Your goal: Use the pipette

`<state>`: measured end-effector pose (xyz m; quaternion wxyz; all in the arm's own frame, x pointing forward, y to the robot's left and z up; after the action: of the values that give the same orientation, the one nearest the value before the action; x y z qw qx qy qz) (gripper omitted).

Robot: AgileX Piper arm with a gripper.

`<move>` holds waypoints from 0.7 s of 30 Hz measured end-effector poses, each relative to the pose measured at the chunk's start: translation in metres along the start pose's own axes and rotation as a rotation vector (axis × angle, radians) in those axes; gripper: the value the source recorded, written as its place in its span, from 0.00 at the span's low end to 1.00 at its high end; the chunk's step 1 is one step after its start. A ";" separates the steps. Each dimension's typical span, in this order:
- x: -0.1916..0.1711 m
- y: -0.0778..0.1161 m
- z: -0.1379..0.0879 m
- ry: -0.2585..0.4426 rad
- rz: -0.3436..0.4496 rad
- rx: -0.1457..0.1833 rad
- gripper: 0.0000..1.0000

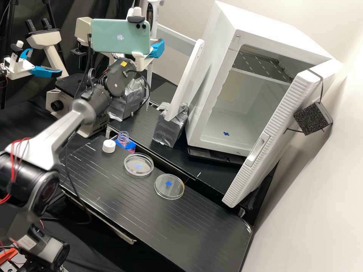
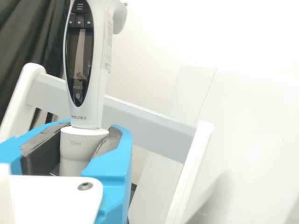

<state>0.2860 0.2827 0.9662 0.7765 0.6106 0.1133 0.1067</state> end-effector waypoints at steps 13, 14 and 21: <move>0.038 -0.013 0.001 -0.054 -0.188 0.035 0.00; 0.039 -0.013 0.002 -0.055 -0.190 0.036 0.00; 0.042 -0.010 0.009 -0.069 -0.179 0.059 0.00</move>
<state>0.3291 0.2854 0.9569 0.7680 0.6240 0.1438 0.0126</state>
